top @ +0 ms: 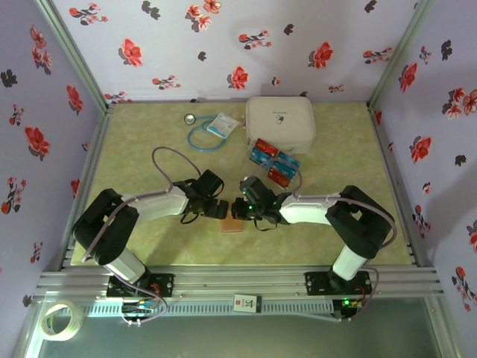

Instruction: Put the credit cards into the card holder

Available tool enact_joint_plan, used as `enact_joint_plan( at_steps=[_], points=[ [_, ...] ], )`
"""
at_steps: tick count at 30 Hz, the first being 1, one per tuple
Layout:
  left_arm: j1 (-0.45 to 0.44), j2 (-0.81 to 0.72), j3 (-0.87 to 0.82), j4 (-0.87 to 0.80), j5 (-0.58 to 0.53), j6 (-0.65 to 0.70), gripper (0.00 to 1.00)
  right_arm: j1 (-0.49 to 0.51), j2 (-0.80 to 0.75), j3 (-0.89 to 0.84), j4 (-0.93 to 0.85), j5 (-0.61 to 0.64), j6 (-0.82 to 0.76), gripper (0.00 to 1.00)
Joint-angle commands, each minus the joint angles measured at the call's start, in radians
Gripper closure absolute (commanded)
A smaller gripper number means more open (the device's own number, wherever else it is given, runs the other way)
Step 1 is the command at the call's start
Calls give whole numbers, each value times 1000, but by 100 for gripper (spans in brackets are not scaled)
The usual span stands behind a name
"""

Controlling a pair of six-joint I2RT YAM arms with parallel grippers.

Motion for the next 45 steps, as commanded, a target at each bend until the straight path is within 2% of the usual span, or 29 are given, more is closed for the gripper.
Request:
enact_joint_plan(
  at_steps=[1,30,45],
  points=[
    [-17,49,-20,-25,-5,-5,0,2,-23,-32,-10,-4,17,100],
    [-17,49,-22,-26,-5,-8,0,44,-22,-22,2,-5,19,100],
    [-17,43,-28,-25,-4,-10,0,41,48,-67,-23,57,38,100]
  ],
)
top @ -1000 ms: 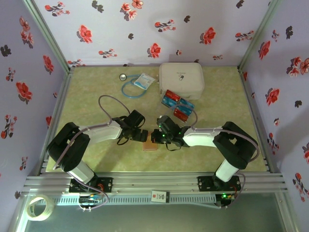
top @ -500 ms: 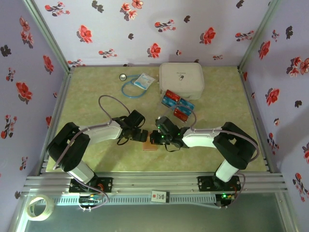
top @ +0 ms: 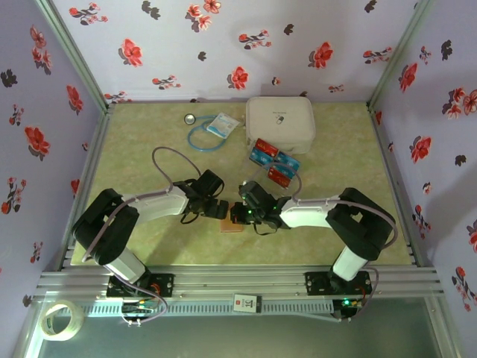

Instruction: Put the credit cards into the card holder

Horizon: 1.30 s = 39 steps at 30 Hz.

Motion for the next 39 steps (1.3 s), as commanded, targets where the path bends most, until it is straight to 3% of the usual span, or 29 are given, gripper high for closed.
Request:
enact_joint_plan(
  at_steps=[1,9,23,39],
  points=[
    [-16,42,-28,-24,-5,-11,0,3,65,-38,-59,56,25,100],
    [-18,42,-30,-23,-5,-13,0,-22,98,-71,-34,43,60,100],
    [-19,56,-22,-20,-5,-11,0,-27,-71,66,-138,15,-28,100],
    [-19,57,-23,-19,-3,-10,0,-38,-4,53,-88,31,-21,100]
  ],
)
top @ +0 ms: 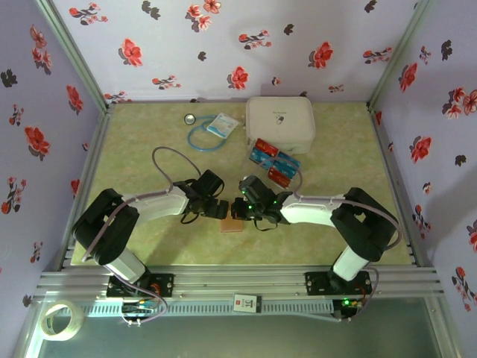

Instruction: Put the credit cards into the card holder

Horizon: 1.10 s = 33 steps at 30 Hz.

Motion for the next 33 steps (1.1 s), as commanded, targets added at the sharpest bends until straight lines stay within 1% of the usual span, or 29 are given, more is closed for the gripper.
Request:
enact_joint_plan(
  at_steps=[1,15,33],
  points=[
    [-18,56,-24,-21,-2,-10,0,-11,25,-6,22,35,-11,100],
    [-18,56,-22,-22,-3,-10,0,-17,46,-44,76,6,10,100],
    [-18,59,-20,-24,-3,-10,0,9,-13,-63,64,11,16,100]
  ],
)
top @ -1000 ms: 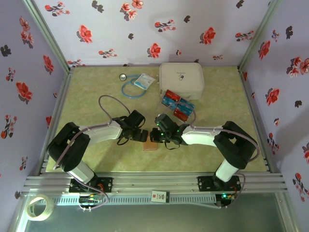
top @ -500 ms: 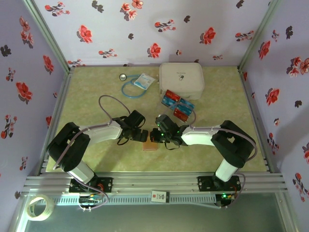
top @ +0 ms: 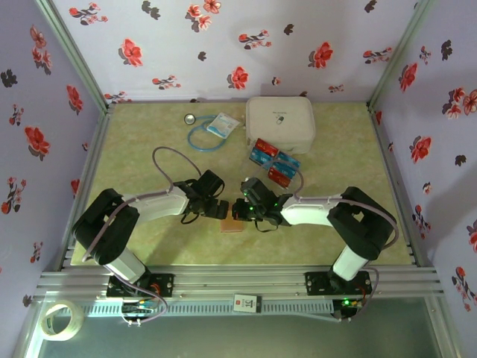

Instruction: Put the credit cards into the card holder

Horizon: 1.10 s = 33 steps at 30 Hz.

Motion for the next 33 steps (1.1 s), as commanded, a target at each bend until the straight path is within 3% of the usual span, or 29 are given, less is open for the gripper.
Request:
enact_joint_plan(
  at_steps=[1,33],
  points=[
    [-15,59,-20,-25,3,-9,0,10,-29,-23,-12,6,9,100],
    [-15,57,-23,-26,2,-9,0,73,12,-123,25,57,34,100]
  ],
)
